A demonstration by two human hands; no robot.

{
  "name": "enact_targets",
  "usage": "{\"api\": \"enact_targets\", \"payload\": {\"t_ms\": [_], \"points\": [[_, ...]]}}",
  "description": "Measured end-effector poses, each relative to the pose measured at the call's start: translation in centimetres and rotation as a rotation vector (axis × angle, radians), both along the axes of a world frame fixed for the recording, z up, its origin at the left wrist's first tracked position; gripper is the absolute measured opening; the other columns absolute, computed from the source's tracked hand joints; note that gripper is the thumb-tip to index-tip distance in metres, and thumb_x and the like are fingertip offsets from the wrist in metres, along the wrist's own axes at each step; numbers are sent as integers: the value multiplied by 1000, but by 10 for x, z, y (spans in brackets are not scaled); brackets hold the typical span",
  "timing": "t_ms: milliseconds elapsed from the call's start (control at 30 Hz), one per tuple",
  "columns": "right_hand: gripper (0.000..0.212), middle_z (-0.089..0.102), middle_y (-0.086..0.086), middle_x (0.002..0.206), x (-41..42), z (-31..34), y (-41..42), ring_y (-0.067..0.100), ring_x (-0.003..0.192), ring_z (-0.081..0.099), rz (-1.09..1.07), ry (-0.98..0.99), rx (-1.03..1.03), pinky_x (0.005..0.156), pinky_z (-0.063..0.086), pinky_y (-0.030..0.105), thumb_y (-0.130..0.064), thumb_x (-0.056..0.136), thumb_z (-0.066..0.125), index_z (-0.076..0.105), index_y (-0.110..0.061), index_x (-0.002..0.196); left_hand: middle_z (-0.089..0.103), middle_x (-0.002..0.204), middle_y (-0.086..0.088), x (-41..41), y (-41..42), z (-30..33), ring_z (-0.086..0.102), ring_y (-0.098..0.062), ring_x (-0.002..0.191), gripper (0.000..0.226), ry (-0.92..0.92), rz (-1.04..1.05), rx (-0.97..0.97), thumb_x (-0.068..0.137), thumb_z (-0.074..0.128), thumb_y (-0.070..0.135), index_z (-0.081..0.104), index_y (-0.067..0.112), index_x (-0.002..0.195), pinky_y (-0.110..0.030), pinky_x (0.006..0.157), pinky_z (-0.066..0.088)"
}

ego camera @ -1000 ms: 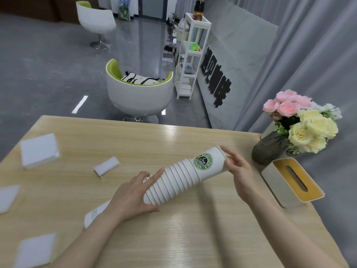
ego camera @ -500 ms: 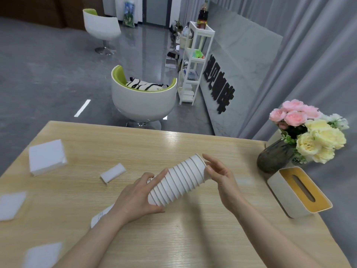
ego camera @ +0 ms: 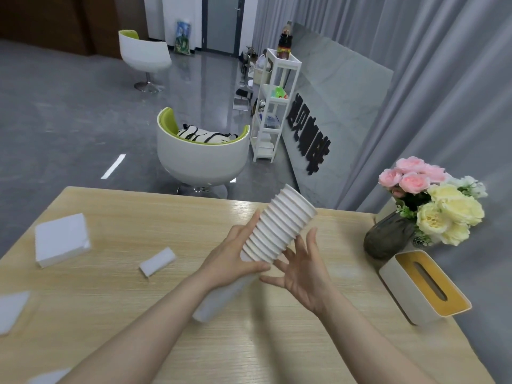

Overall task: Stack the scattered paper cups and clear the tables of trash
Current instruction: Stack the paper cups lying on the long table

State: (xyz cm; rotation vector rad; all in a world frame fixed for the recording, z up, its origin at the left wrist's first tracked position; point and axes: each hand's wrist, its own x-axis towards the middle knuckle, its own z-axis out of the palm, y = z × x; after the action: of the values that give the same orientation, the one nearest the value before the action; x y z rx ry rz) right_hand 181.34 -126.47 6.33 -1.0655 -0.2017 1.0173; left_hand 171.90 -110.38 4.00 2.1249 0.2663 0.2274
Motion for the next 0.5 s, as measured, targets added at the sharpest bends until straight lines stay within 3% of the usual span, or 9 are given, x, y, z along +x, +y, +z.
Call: {"api": "enact_targets", "payload": {"t_ms": [100, 233, 333, 500], "points": [[56, 51, -10, 138, 3, 14, 11, 20, 128, 49, -32, -179, -95, 93, 48, 60, -78, 81, 31, 53, -51, 125, 28, 146, 14, 11, 0, 7, 32, -1, 130, 95, -55, 17, -167, 75, 64, 66, -2, 61, 142, -27, 100, 31], [58, 45, -25, 140, -2, 19, 21, 6, 128, 45, -64, -421, -195, 96, 47, 52, -78, 81, 36, 36, -56, 135, 21, 152, 22, 15, -2, 14, 20, 3, 140, 90, -126, 41, -290, 79, 55, 66, 4, 46, 150, -30, 113, 22], [65, 40, -30, 141, -8, 13, 25, 4, 131, 40, -74, -524, -222, 98, 45, 48, -82, 74, 42, 29, -62, 134, 23, 143, 35, 8, -3, 14, 26, -1, 140, 86, -143, 73, -388, 85, 57, 58, 6, 41, 151, -34, 116, 25], [49, 44, -37, 135, -14, 0, 25, -5, 127, 42, -39, -585, -218, 87, 47, 33, -65, 87, 45, 29, -65, 133, 25, 146, 26, -4, -1, 9, 33, -11, 139, 88, -154, 145, -444, 80, 61, 50, 11, 39, 151, -43, 116, 28]]}}
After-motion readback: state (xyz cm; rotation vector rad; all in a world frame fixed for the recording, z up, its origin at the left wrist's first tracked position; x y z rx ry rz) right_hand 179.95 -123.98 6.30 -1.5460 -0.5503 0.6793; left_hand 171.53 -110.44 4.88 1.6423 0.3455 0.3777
